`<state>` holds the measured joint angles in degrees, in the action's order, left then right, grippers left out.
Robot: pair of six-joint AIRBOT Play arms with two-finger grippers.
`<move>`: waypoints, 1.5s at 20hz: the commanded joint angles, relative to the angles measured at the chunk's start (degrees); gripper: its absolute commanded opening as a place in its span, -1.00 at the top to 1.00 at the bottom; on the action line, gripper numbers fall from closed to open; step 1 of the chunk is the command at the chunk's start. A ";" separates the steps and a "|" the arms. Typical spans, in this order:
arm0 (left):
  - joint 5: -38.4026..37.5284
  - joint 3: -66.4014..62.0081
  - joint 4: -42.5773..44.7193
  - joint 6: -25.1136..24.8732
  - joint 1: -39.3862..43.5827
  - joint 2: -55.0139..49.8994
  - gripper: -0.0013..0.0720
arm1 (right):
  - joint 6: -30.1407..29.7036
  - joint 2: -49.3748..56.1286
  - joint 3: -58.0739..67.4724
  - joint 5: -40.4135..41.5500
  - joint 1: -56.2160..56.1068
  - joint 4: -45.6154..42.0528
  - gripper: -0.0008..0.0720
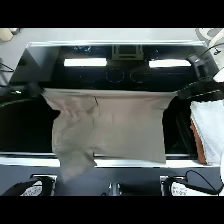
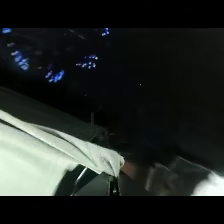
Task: Fold the shirts.
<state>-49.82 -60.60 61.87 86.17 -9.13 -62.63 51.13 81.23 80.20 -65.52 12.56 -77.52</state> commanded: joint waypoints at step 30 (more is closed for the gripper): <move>-16.63 -9.05 11.08 1.49 3.76 -26.86 0.82 | -2.49 16.46 -1.31 -6.25 0.04 3.43 0.87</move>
<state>-64.95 -71.46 72.55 85.01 -5.34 -89.65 48.38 96.29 78.89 -68.47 12.64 -75.96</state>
